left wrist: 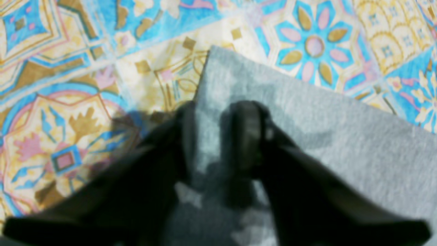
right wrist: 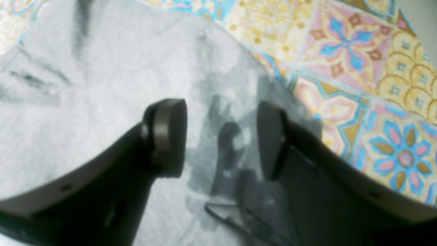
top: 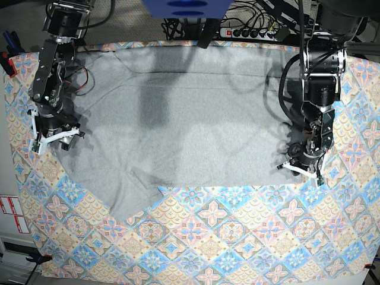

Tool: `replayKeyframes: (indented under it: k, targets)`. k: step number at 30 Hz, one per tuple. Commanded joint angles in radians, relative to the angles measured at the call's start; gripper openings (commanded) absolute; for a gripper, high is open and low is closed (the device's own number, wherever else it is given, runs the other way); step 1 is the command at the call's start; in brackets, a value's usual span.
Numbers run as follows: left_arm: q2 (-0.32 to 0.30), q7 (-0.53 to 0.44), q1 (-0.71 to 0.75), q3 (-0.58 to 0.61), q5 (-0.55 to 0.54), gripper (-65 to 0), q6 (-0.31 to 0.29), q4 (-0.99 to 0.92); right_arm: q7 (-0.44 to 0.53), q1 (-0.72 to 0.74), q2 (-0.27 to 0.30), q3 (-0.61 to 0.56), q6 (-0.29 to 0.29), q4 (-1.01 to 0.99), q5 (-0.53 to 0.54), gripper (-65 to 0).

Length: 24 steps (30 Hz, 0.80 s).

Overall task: Fold the T-shirt properly
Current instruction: 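Move both grippers down along the shirt's sides toward the hem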

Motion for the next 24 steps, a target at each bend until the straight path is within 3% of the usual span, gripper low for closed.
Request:
replayKeyframes:
  k: [1,5,12,15,19,24]
  targets:
    - [0.009,0.042,0.012,0.003,-0.008,-54.9,-0.011,0.03,0.024,0.014,0.017,0.006,0.003,0.017,0.001,-33.2]
    - [0.004,0.042,0.048,0.002,-0.008,-65.0,-0.011,0.103,0.024,0.04,0.017,0.006,0.003,0.003,0.001,-33.2]
    - [-0.01,0.042,0.073,0.0,-0.009,-65.0,-0.011,0.125,0.024,0.112,0.041,0.004,0.004,-0.095,0.001,-33.4]
    - [-0.014,0.04,0.074,0.0,-0.009,-65.0,-0.011,0.125,0.024,0.16,0.089,-0.019,0.009,-0.17,0.001,-33.2]
    - [-0.017,0.04,0.079,0.0,-0.009,-65.0,-0.011,0.128,0.037,0.261,0.181,-0.145,0.086,-0.334,0.0,-33.1]
    - [-0.019,0.04,0.119,-0.001,-0.009,-65.0,-0.011,0.205,0.095,0.384,0.239,-0.235,0.149,-0.531,0.0,-33.0]
